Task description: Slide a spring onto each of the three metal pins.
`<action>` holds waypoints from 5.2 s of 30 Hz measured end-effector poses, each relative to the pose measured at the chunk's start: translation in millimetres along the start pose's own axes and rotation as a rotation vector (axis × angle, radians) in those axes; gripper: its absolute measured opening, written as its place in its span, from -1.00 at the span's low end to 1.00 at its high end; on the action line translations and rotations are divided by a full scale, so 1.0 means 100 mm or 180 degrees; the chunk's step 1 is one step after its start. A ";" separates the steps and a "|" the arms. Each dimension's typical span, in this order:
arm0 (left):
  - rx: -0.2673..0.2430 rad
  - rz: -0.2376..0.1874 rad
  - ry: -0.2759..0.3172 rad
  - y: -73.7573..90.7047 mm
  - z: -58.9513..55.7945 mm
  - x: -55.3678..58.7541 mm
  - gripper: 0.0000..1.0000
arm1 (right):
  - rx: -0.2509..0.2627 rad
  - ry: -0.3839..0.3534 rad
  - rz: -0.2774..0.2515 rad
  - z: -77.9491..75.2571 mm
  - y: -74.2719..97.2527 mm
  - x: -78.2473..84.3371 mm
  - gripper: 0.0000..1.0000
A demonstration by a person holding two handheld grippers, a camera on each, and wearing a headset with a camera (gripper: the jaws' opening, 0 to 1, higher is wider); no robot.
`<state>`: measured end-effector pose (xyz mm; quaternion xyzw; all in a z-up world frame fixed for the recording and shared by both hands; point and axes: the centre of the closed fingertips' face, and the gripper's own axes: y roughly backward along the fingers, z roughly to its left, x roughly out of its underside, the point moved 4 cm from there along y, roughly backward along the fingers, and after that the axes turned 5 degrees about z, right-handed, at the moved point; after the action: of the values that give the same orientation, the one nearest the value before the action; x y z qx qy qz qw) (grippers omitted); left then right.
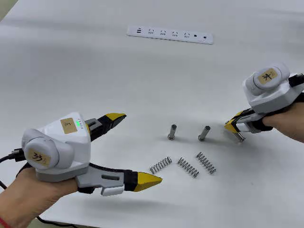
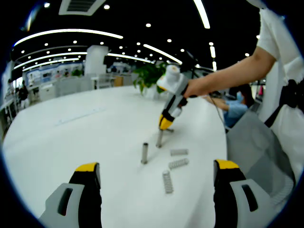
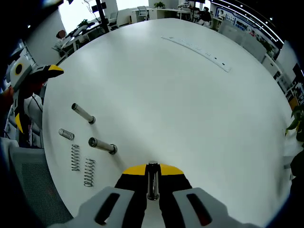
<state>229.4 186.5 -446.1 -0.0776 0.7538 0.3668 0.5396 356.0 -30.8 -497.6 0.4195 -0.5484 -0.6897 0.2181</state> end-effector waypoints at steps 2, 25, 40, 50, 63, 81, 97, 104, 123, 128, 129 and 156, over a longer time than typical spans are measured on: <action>-0.0001 -0.0001 -0.0004 0.00 0.00 0.00 1.00 | 0.0007 0.0002 -0.0042 0.02 0.03 0.01 -0.83; 0.0016 0.0063 -0.0029 0.00 -0.04 0.04 1.00 | 0.0037 -0.0036 -0.0392 0.09 0.21 0.09 -0.83; 0.0022 0.0118 -0.0045 0.00 -0.04 0.06 1.00 | 0.0073 -0.0123 -0.0563 0.08 0.29 0.17 -0.83; 0.0034 0.0119 -0.0051 -0.01 -0.06 0.05 1.00 | 0.0097 -0.0164 -0.0679 0.11 0.33 0.23 -0.83; 0.0053 0.0119 -0.0053 -0.02 -0.08 0.03 1.00 | 0.0096 -0.0167 -0.0713 0.12 0.34 0.27 -0.83; 0.0074 0.0116 -0.0060 -0.03 -0.09 0.03 1.00 | 0.0123 -0.0056 -0.0697 0.18 0.36 0.31 -0.82; 0.0078 0.0104 -0.0060 -0.04 -0.09 0.01 1.00 | 0.0114 -0.0046 -0.0693 0.18 0.36 0.31 -0.82; 0.0075 0.0107 -0.0064 -0.04 -0.09 0.01 1.00 | 0.0111 -0.0023 -0.0692 0.19 0.36 0.30 -0.80; 0.0077 0.0117 -0.0083 -0.04 -0.12 0.01 1.00 | 0.0126 0.0005 -0.0734 0.19 0.38 0.32 -0.64; 0.0079 0.0118 -0.0087 -0.04 -0.12 0.00 1.00 | 0.0131 0.0024 -0.0758 0.20 0.42 0.34 -0.56; 0.0080 0.0118 -0.0088 -0.04 -0.12 0.00 1.00 | 0.0132 0.0026 -0.0763 0.19 0.42 0.34 -0.55; 0.0075 0.0170 -0.0192 -0.01 -0.18 -0.04 1.00 | -0.0171 0.0206 -0.1118 0.32 0.69 0.56 0.08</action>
<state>218.0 173.1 -440.9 -0.0400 0.7432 0.3744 0.5530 287.7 -76.4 -450.6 0.5247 -0.4408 -0.7178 0.1229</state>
